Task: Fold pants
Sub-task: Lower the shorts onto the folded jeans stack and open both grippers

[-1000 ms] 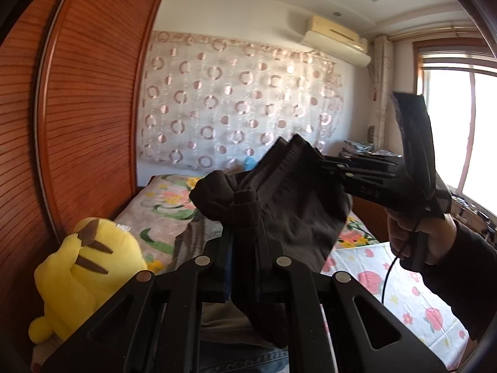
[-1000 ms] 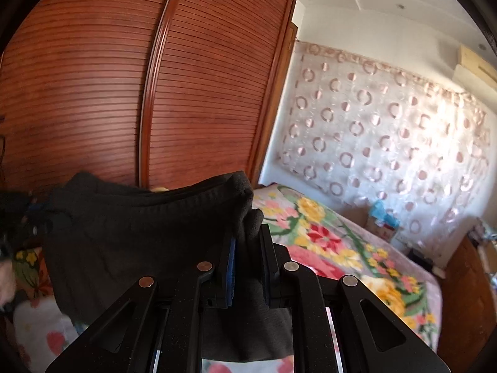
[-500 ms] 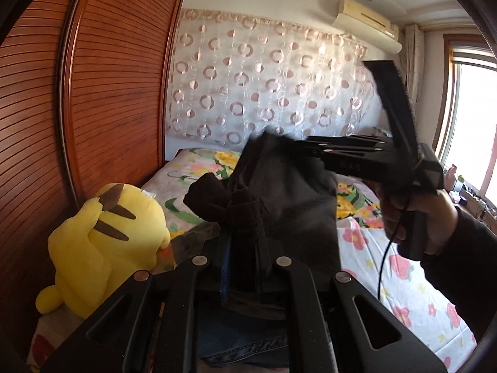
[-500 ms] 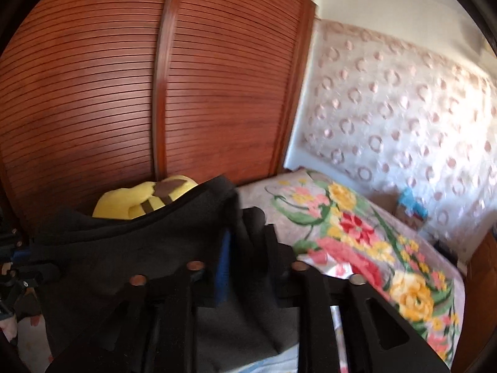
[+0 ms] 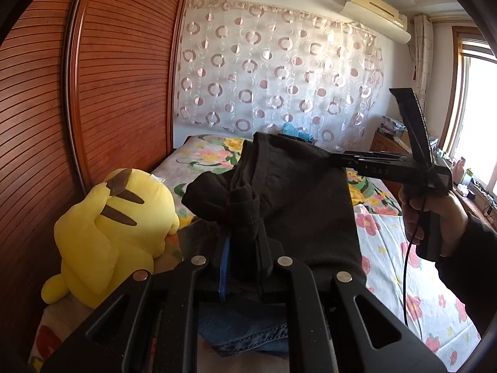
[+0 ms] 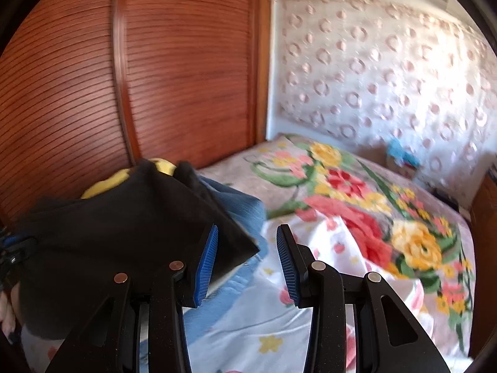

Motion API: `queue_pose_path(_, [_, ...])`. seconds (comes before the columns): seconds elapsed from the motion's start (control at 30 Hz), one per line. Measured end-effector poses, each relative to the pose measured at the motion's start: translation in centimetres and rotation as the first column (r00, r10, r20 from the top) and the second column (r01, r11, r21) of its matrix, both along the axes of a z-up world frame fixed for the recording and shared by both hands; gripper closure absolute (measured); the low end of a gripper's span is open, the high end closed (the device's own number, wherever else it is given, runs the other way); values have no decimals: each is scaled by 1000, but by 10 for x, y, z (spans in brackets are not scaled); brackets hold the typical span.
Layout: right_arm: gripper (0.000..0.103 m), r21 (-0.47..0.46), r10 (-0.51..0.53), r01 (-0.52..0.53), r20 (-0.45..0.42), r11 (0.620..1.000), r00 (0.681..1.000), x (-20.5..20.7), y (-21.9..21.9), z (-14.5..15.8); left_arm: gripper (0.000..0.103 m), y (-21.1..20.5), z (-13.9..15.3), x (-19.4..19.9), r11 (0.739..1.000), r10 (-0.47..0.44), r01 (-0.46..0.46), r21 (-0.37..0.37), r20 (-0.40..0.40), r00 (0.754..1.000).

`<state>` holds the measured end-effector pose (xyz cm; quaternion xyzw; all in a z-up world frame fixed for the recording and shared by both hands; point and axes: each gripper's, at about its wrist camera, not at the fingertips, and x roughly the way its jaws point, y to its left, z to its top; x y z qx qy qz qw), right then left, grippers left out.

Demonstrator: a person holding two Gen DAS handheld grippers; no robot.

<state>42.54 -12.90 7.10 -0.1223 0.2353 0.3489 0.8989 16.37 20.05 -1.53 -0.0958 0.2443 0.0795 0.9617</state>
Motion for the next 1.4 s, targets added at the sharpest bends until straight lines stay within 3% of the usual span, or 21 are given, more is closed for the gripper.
queue_pose_path(0.2, [62,28,-29,28,17,999,999,-20,5,13,89,-4,5,-2,1000,5,-4,19,-15,1000])
queue_pose_path(0.53, [62,63,16,-18,28,998,999,-95,-13,8,62,-12,11,-18,998,2,0,65,-23,1000])
queue_pose_path(0.97, [62,76,21,-23,28,997,999,-147,-38,6,58,-27,13,-34,996,-43,47,74,-52,998])
queue_pose_path(1.0, [62,78,20,-22,27,997,999,-149,-40,5,51,-28,14,-35,996,-43,46,74,-53,998])
queue_pose_path(1.03, [62,79,18,-20,26,997,999,-151,-42,4,31,-28,15,-38,996,-46,48,69,-39,998])
queue_pose_path(1.2, [62,80,14,-16,23,997,1000,-161,-46,2,23,-34,20,-46,995,-73,73,60,-16,997])
queue_pose_path(1.3, [62,83,11,-12,21,996,1000,-167,-48,1,13,-38,22,-49,995,-69,69,74,-10,998])
queue_pose_path(1.4, [62,89,3,-5,22,996,1000,-172,-52,1,12,-42,23,-54,994,-74,74,80,-5,997])
